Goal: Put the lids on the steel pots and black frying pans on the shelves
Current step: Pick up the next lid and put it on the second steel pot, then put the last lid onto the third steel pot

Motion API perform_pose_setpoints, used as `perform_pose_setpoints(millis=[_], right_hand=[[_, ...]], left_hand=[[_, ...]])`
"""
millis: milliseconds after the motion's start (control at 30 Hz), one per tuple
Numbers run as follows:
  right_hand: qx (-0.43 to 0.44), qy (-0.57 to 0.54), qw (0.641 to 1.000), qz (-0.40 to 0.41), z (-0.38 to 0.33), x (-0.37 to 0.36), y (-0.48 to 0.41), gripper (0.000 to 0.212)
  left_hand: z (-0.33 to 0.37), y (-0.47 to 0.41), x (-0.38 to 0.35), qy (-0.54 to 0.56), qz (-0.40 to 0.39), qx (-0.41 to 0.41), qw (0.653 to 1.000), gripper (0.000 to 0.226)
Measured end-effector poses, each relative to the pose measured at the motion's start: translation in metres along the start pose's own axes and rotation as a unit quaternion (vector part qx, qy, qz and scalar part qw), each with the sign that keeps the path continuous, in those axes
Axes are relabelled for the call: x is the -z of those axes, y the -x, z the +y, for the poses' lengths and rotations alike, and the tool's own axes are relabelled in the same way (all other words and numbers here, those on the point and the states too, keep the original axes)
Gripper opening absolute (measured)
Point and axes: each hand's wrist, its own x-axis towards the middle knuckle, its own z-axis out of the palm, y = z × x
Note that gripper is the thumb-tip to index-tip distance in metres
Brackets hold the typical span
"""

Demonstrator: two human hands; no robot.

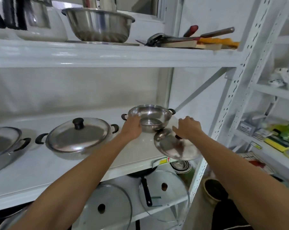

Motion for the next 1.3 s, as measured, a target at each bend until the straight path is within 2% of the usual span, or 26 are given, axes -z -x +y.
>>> perform_pose_setpoints(millis=[133, 300, 400, 667, 833, 1033, 1133, 1300], right_hand=[[0.028, -0.042, 0.997, -0.056, 0.019, -0.014, 0.0, 0.042], [0.019, -0.122, 0.99, -0.07, 0.022, -0.029, 0.001, 0.034], [0.013, -0.147, 0.987, -0.061, 0.02, -0.033, 0.0, 0.027], [-0.018, -0.148, 0.987, -0.053, 0.004, -0.03, 0.009, 0.027], [-0.026, -0.13, 0.991, -0.002, 0.008, 0.014, 0.027, 0.03], [-0.054, -0.113, 0.992, 0.033, 0.017, 0.079, 0.026, 0.032], [-0.054, -0.133, 0.989, 0.042, 0.009, 0.093, 0.022, 0.025], [-0.029, -0.166, 0.985, 0.037, -0.018, 0.09, -0.001, 0.022]], left_hand=[[0.021, -0.02, -0.03, -0.016, -0.045, -0.041, 0.998, 0.043], [0.008, -0.042, -0.063, -0.049, -0.102, -0.005, 0.994, 0.035], [0.01, -0.036, -0.056, -0.043, -0.091, 0.001, 0.995, 0.032], [-0.005, -0.02, -0.041, -0.026, -0.067, 0.023, 0.997, 0.023], [-0.013, -0.014, -0.029, -0.017, -0.082, 0.031, 0.996, 0.028], [0.004, -0.008, -0.021, -0.021, -0.088, -0.01, 0.996, 0.033], [0.012, 0.005, -0.018, -0.015, -0.077, 0.002, 0.997, 0.032], [0.034, 0.031, -0.019, 0.004, -0.1, -0.045, 0.994, 0.017]])
